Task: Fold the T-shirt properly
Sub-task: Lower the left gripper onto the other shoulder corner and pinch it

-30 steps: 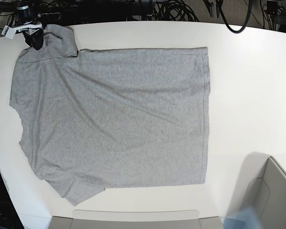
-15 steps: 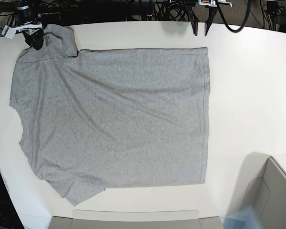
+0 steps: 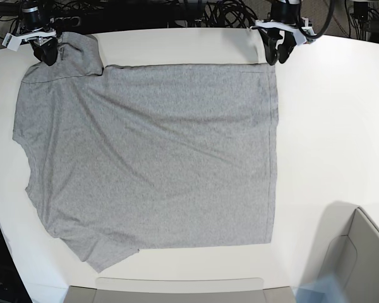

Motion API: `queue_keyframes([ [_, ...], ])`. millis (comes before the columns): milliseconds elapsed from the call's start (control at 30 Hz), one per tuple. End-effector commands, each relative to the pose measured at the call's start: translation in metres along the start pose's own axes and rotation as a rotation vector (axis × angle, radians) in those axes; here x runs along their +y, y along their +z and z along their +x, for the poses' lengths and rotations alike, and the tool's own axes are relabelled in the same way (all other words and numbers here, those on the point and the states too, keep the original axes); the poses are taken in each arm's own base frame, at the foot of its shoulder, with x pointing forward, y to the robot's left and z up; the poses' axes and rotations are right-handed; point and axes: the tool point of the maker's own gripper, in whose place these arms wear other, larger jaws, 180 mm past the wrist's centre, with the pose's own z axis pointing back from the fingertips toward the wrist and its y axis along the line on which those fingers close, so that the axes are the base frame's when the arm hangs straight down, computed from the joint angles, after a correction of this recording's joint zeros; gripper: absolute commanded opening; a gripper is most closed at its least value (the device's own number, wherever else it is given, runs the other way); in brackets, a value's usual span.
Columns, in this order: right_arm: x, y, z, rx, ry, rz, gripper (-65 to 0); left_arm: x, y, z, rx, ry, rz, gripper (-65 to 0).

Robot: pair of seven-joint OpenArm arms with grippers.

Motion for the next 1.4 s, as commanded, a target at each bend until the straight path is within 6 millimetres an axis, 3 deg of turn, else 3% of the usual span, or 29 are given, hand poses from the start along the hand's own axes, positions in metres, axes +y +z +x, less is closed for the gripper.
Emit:
queue_keyframes([
  [0, -0.006, 0.005, -0.01, 0.057, 0.013, -0.017, -41.3, -0.001, 0.0, 0.003, -0.013, 0.002, -0.007, -46.7],
  [167, -0.006, 0.005, -0.011, 0.058, 0.013, -0.017, -41.3, 0.002, -0.003, 0.001, -0.009, 0.005, 0.001, -46.6],
  [333, -0.005, 0.006, -0.014, 0.057, -0.002, -0.021, -41.3, 0.032, 0.0, 0.007, -0.02, -0.022, 0.099, -46.4],
  [467, -0.004, 0.007, -0.016, 0.057, -0.008, -0.022, -41.3, 0.04, 0.001, 0.0, 0.008, -0.032, 0.113, -46.3],
  [567, -0.004, 0.007, -0.016, 0.057, -0.008, -0.022, -41.3, 0.037, -0.003, -0.014, 0.099, -0.025, 0.103, -46.3],
  [700, -0.002, 0.007, -0.018, 0.055, -0.017, -0.02, -41.3, 0.03, -0.018, -0.014, 0.141, -0.015, 0.084, -46.3],
  [933, -0.004, 0.011, -0.021, 0.066, -0.017, -0.025, -41.3, 0.01, -0.019, -0.016, 0.149, -0.002, -0.018, -46.3],
  [1167, -0.004, 0.011, -0.021, 0.064, -0.017, -0.025, -41.3, 0.009, -0.017, -0.035, 0.259, -0.001, -0.022, -46.5],
  [1367, -0.003, 0.011, -0.021, 0.064, -0.017, -0.023, -41.3, 0.004, -0.024, -0.03, 0.25, -0.003, -0.036, -46.5],
])
